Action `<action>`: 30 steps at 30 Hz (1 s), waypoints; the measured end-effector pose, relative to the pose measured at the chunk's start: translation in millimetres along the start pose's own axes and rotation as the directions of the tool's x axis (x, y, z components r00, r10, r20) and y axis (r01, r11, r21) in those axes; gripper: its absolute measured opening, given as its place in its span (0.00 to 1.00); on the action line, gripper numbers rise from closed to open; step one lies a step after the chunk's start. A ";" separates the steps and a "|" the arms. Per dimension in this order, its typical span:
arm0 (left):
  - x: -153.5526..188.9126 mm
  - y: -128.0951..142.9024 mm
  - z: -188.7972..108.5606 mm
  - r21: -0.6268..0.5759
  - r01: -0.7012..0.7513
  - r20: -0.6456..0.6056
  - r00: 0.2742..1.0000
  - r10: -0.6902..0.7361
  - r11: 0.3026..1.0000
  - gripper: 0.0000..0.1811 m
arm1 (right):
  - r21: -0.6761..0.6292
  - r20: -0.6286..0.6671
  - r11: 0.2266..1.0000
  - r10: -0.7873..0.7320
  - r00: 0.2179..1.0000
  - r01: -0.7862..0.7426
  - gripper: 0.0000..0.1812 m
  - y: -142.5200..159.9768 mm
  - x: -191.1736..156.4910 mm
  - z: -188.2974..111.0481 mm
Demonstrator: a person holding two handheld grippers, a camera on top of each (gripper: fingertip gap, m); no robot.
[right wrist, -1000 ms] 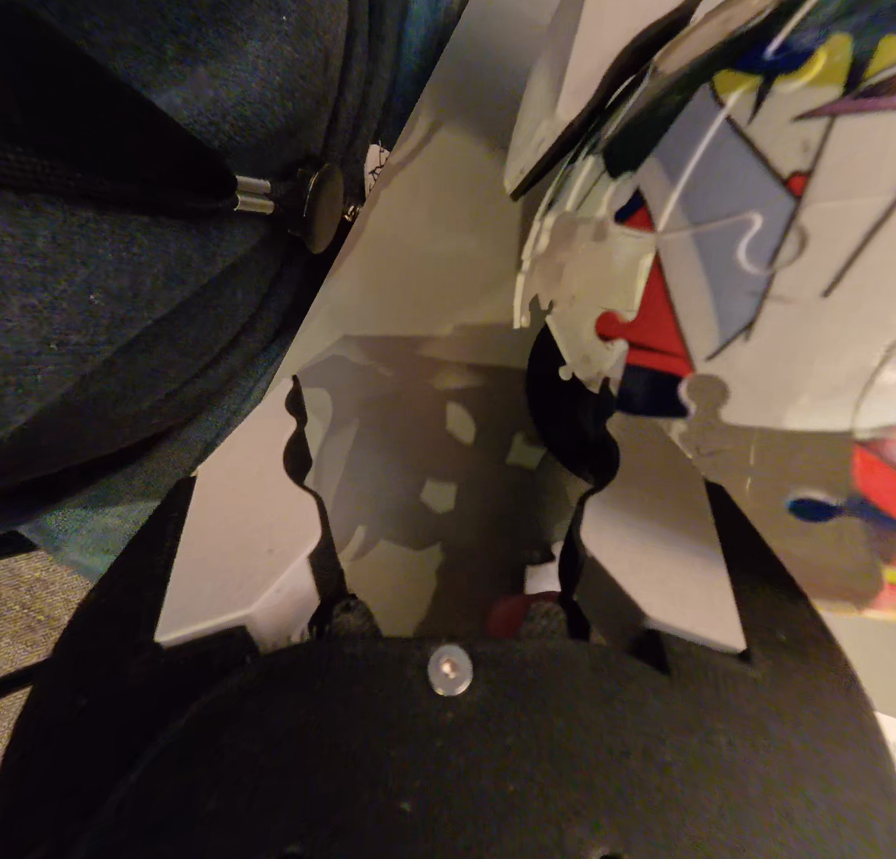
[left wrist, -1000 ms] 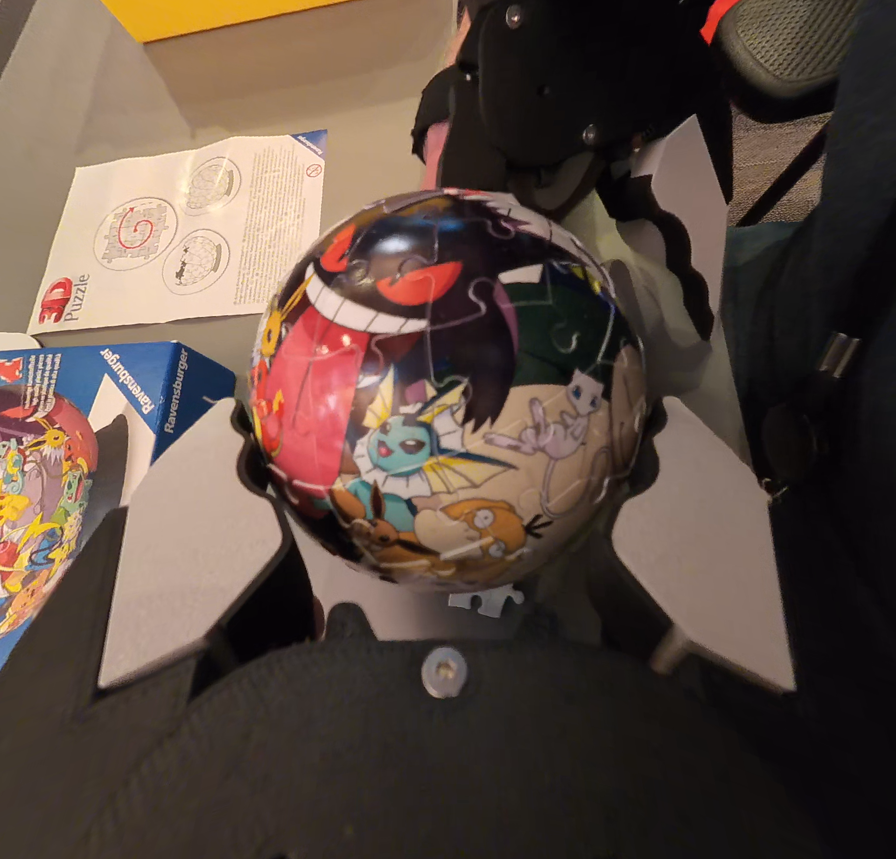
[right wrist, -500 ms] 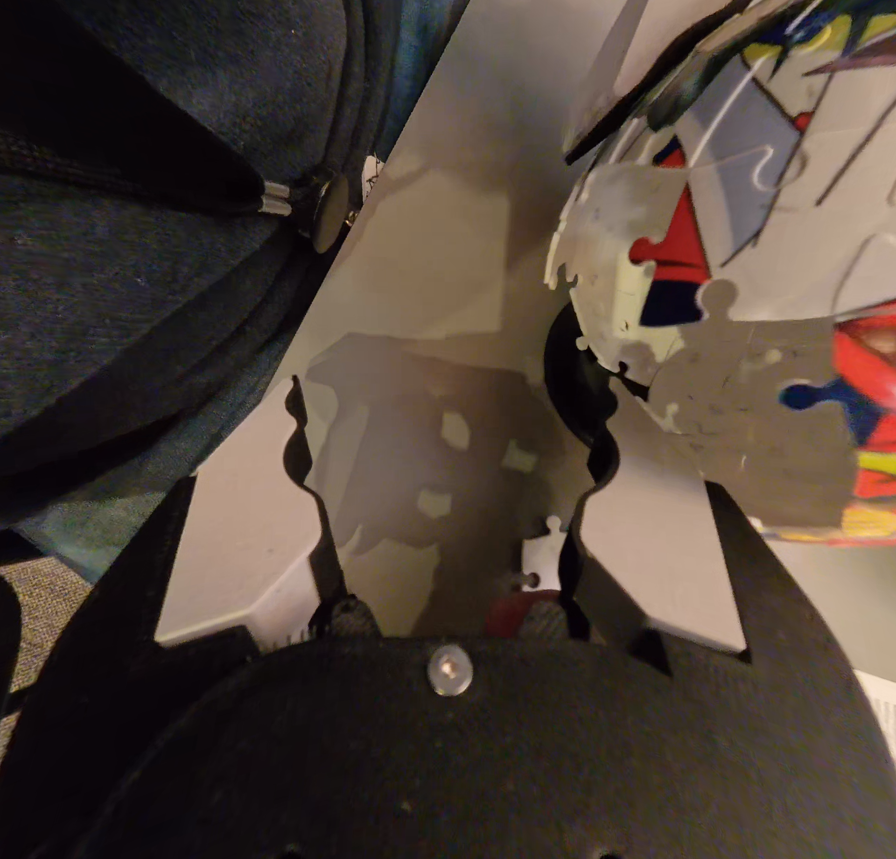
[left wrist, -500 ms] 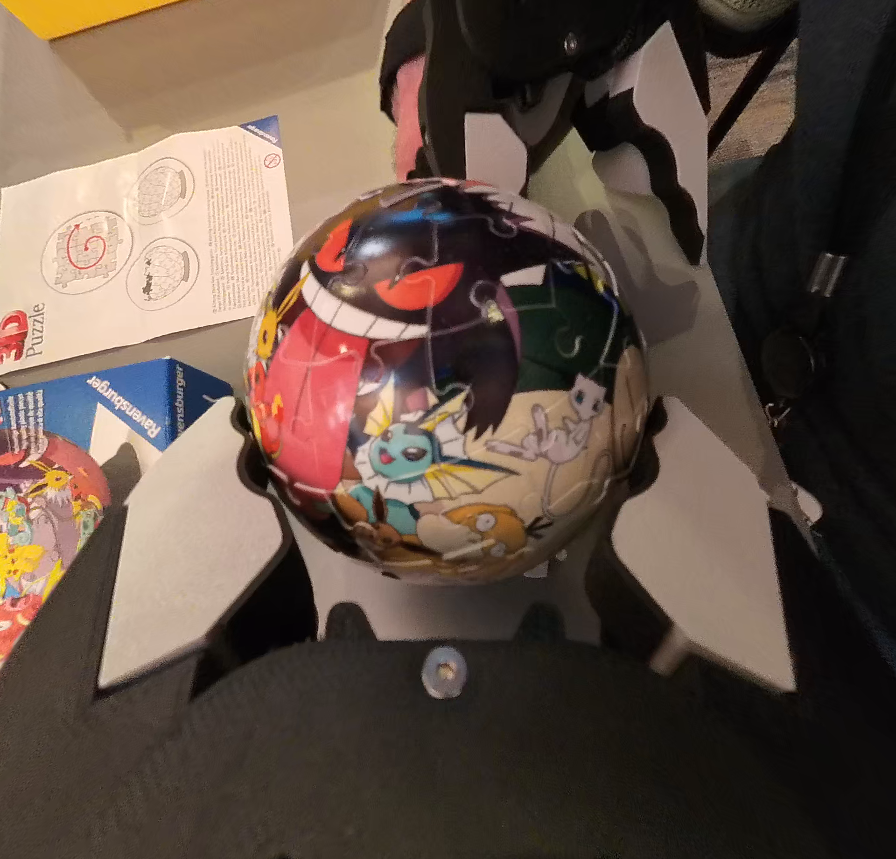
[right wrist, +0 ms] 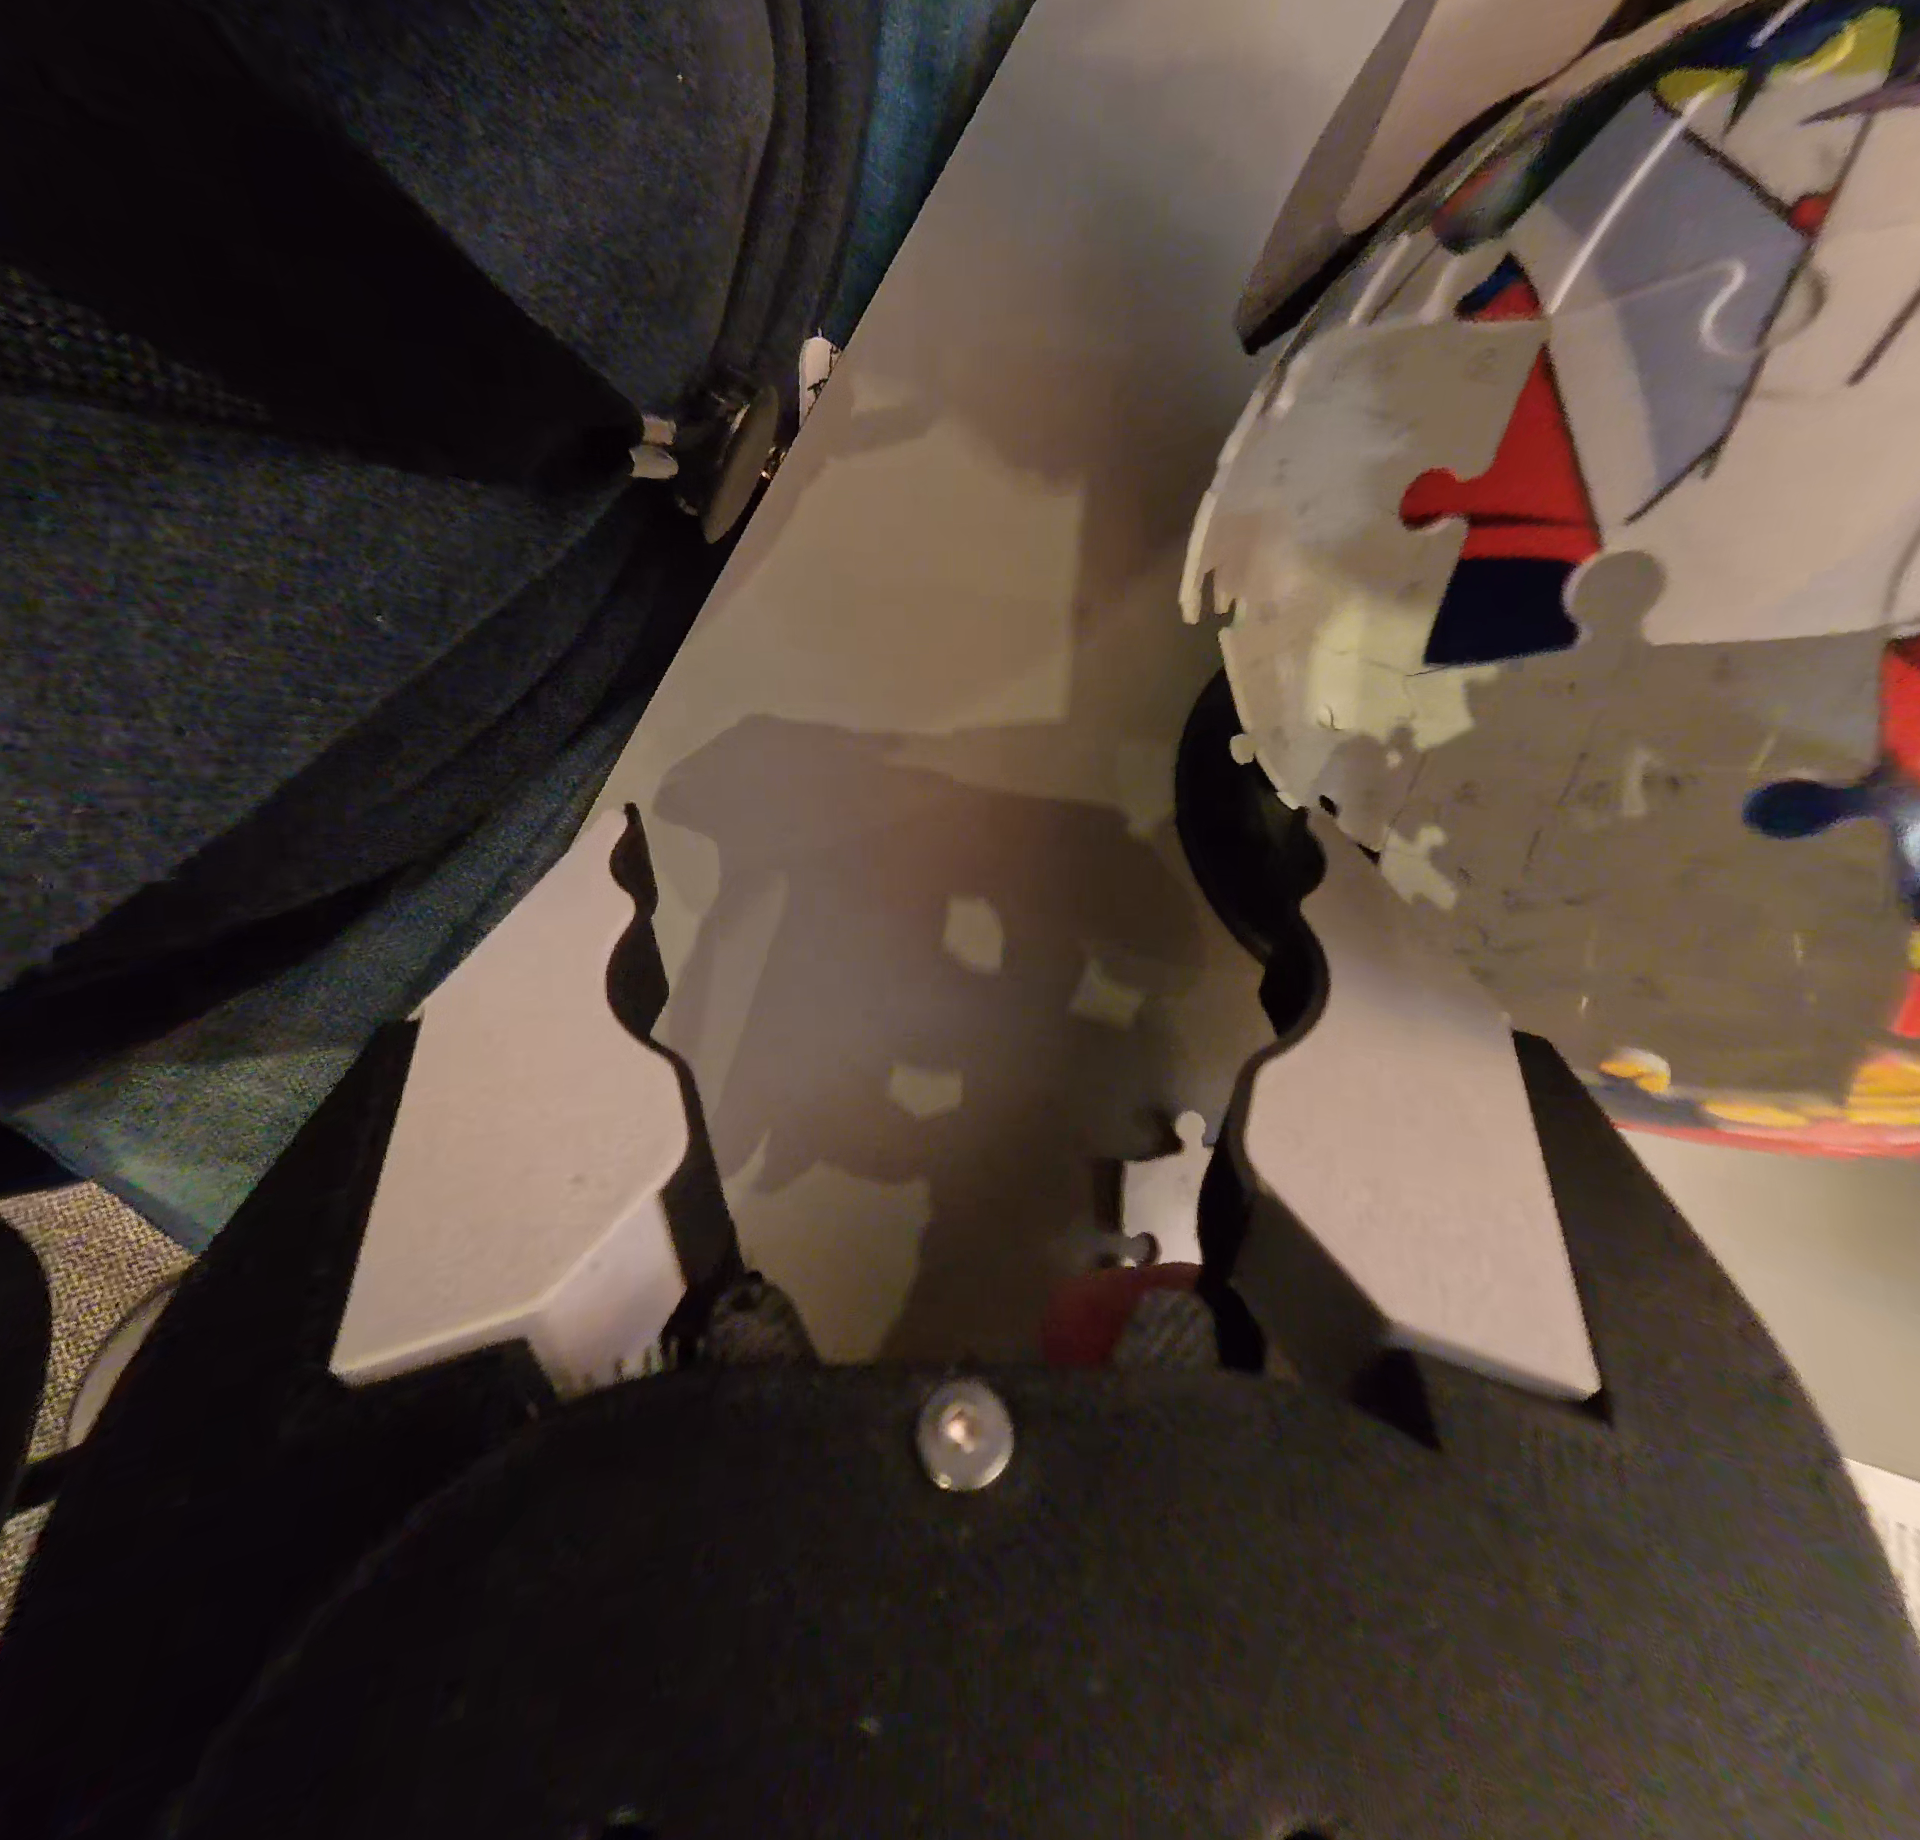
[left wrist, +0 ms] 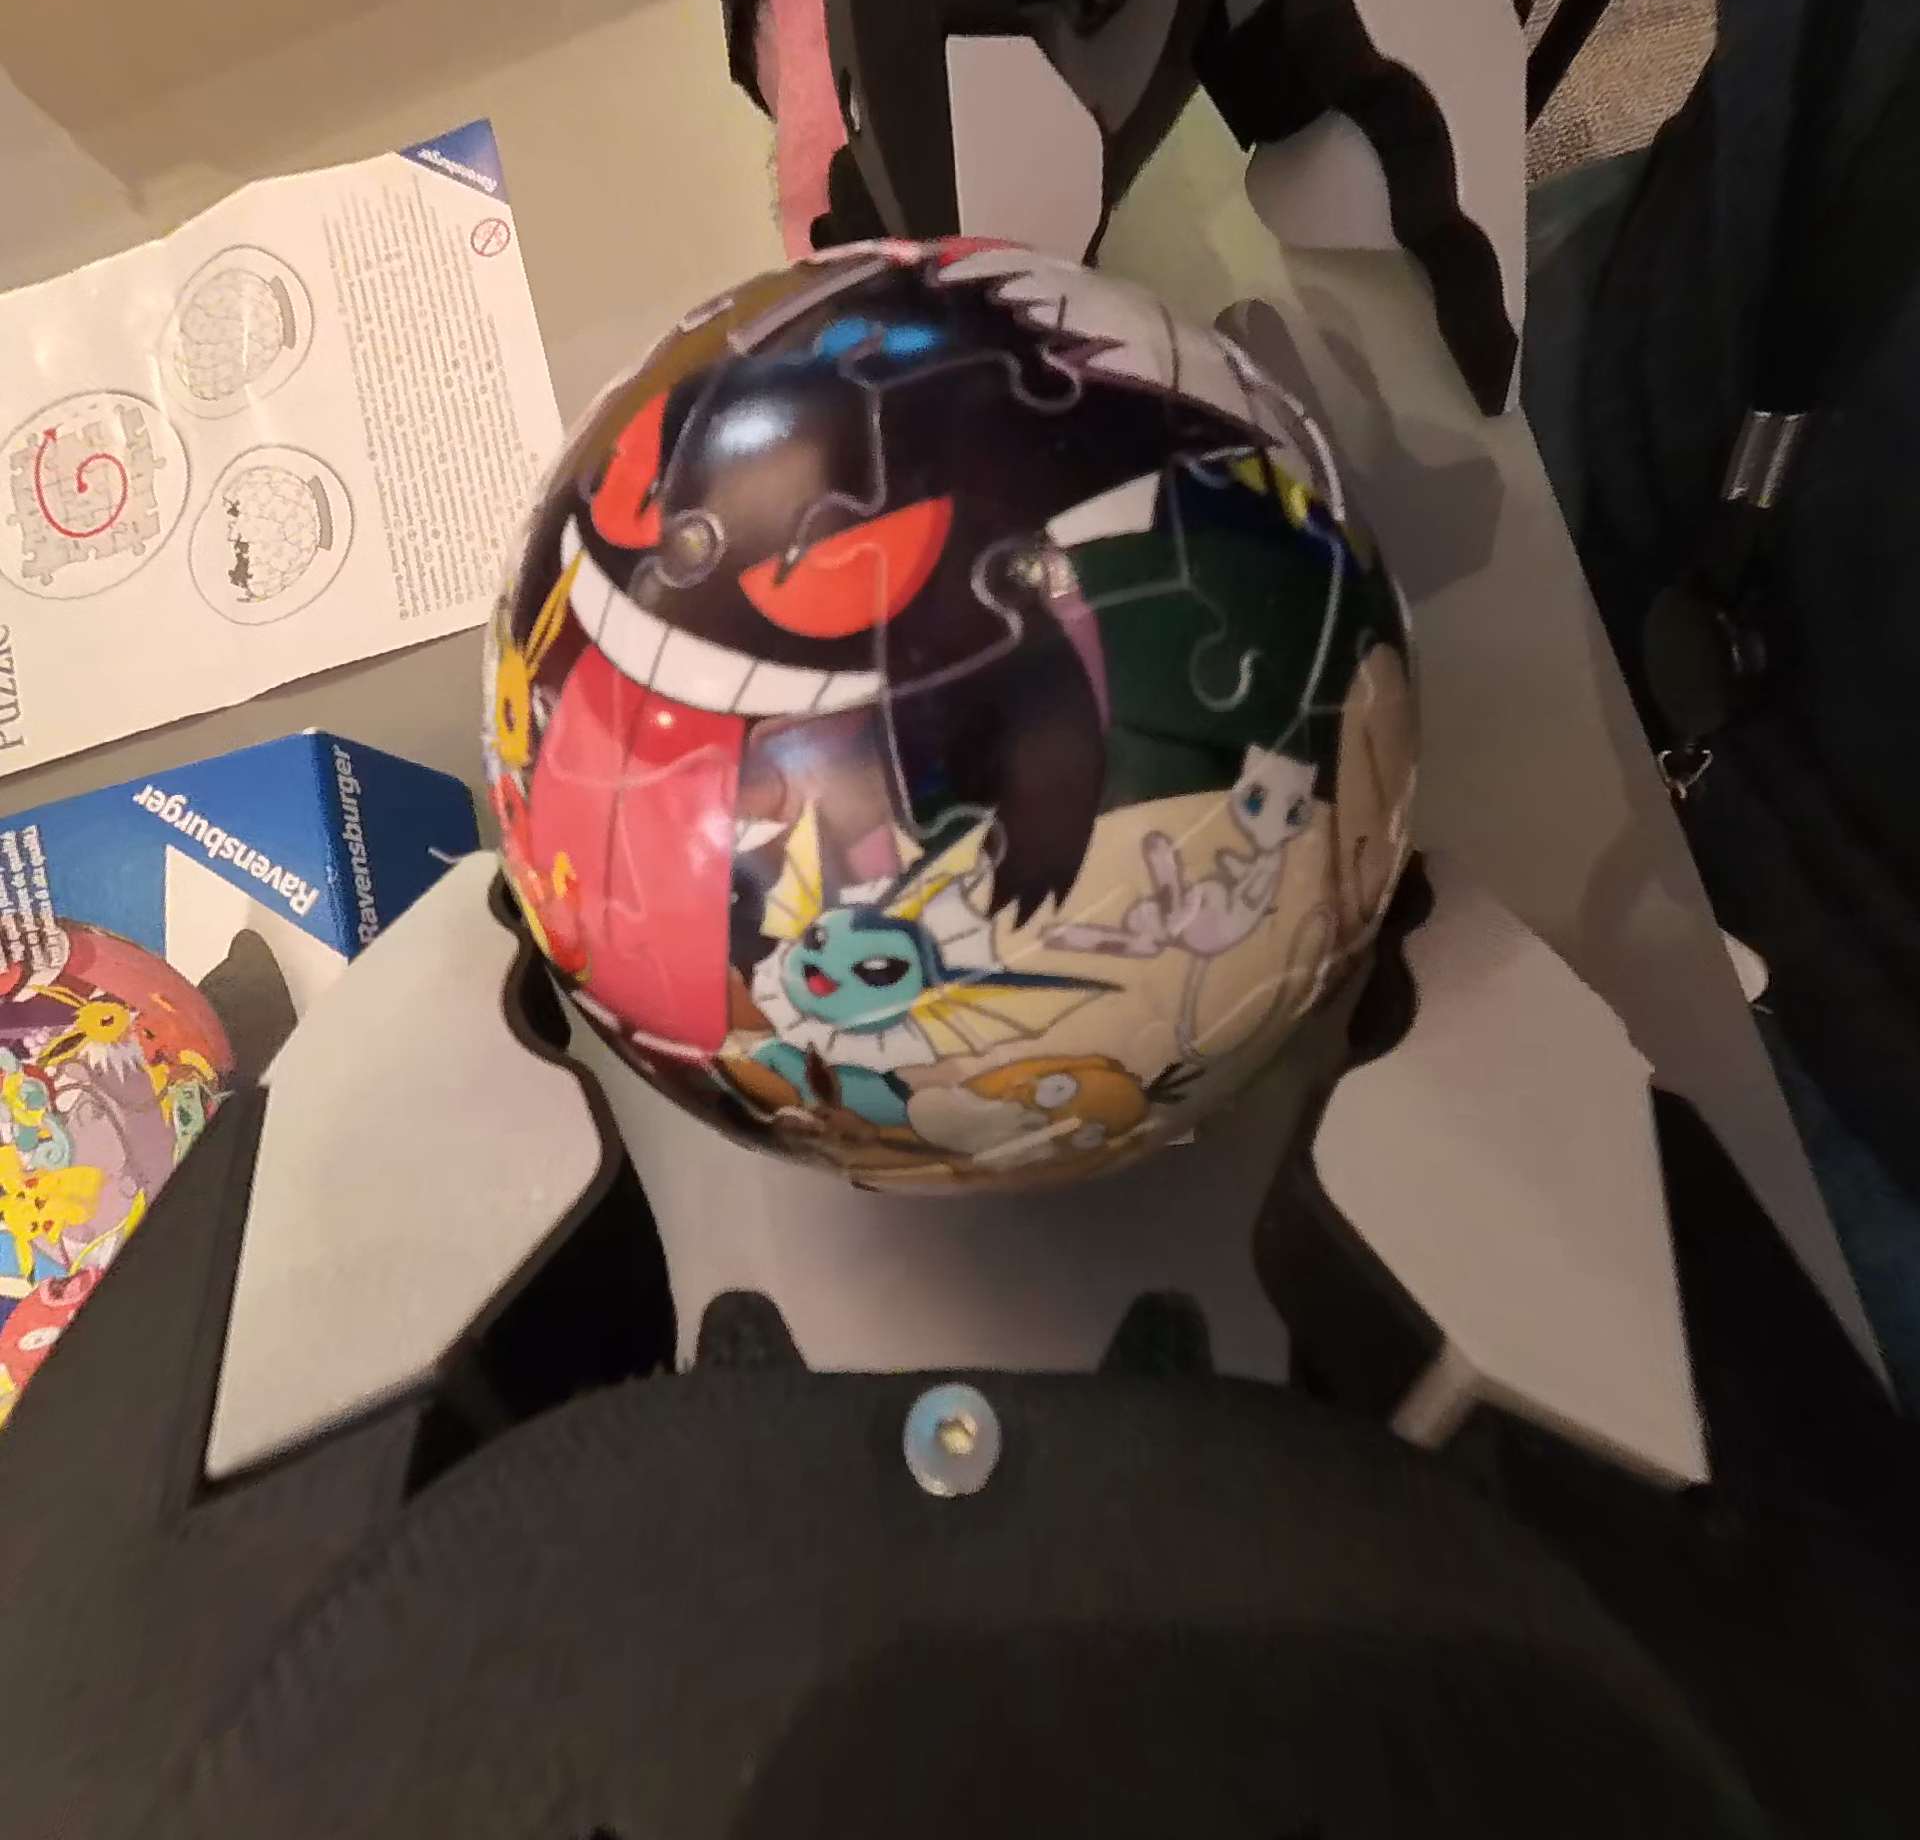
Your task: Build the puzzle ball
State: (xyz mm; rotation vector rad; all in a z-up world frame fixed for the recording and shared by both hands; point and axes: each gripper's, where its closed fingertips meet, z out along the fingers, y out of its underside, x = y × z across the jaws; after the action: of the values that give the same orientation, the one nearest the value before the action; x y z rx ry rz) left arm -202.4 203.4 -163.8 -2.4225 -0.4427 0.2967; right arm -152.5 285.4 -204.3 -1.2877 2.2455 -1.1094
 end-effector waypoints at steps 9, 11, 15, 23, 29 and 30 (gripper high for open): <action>2.5 0.2 -1.3 -0.003 0.010 0.020 1.000 -0.010 1.000 0.80 | 0.000 -0.014 0.999 -0.037 0.999 0.037 0.69 -6.9 -0.9 7.8; 2.8 -0.9 -0.3 0.000 0.012 0.023 1.000 -0.012 1.000 0.80 | -0.025 -0.014 0.999 -0.036 0.999 0.035 0.69 -5.2 -0.1 11.2; 3.6 -2.0 0.4 0.001 0.009 0.022 1.000 -0.009 1.000 0.80 | -0.048 0.006 0.998 -0.033 0.999 0.034 0.70 -6.9 -2.5 18.2; 3.6 -2.8 1.1 0.005 0.009 0.021 1.000 -0.009 1.000 0.79 | -0.087 0.037 0.996 0.003 0.999 0.000 0.71 -4.5 -2.3 23.9; 3.6 -2.5 1.1 0.005 0.006 0.018 1.000 -0.007 1.000 0.80 | -0.092 0.036 0.996 0.024 0.999 -0.020 0.71 -4.8 -1.2 25.1; 3.6 -2.6 1.1 0.005 0.006 0.019 1.000 -0.006 1.000 0.80 | -0.090 0.034 0.996 0.029 0.999 -0.026 0.70 -5.3 -0.6 25.4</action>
State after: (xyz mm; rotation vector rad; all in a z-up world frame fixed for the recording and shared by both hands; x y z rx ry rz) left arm -200.0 207.3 -163.4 -2.4146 -0.4574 0.3181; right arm -133.7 272.5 -216.8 -1.2969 2.3034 -0.9792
